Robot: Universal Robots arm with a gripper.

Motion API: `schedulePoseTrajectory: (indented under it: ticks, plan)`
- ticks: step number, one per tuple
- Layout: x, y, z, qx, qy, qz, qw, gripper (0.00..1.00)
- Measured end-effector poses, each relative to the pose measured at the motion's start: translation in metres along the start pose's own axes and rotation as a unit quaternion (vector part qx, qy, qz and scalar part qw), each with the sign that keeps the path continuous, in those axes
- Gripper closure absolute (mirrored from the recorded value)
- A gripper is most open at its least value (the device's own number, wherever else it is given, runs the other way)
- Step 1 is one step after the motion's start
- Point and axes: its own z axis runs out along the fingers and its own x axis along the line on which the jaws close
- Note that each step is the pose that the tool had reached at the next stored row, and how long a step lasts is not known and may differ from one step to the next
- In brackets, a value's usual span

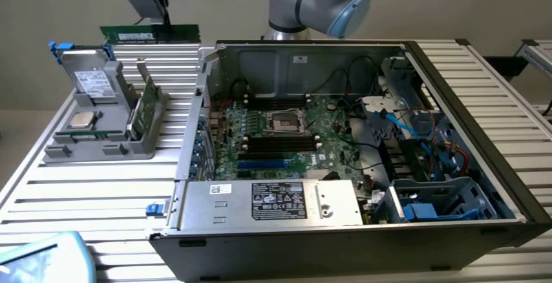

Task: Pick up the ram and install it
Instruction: 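Pick up the ram and move it above insertion slot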

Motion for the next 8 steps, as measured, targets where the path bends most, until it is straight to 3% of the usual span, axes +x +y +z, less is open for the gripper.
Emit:
schedulePoseTrajectory:
  ticks: [2,4,8]
  plan:
    - [0.0,-0.0043,0.0,0.009,0.0006,0.0,1.0,0.86]
    - [0.001,-0.0101,-0.0004,0.0143,0.0011,-0.001,0.9999,0.86]
    - [0.002,-0.0271,-0.0018,0.0164,0.0012,-0.001,0.9999,0.86]
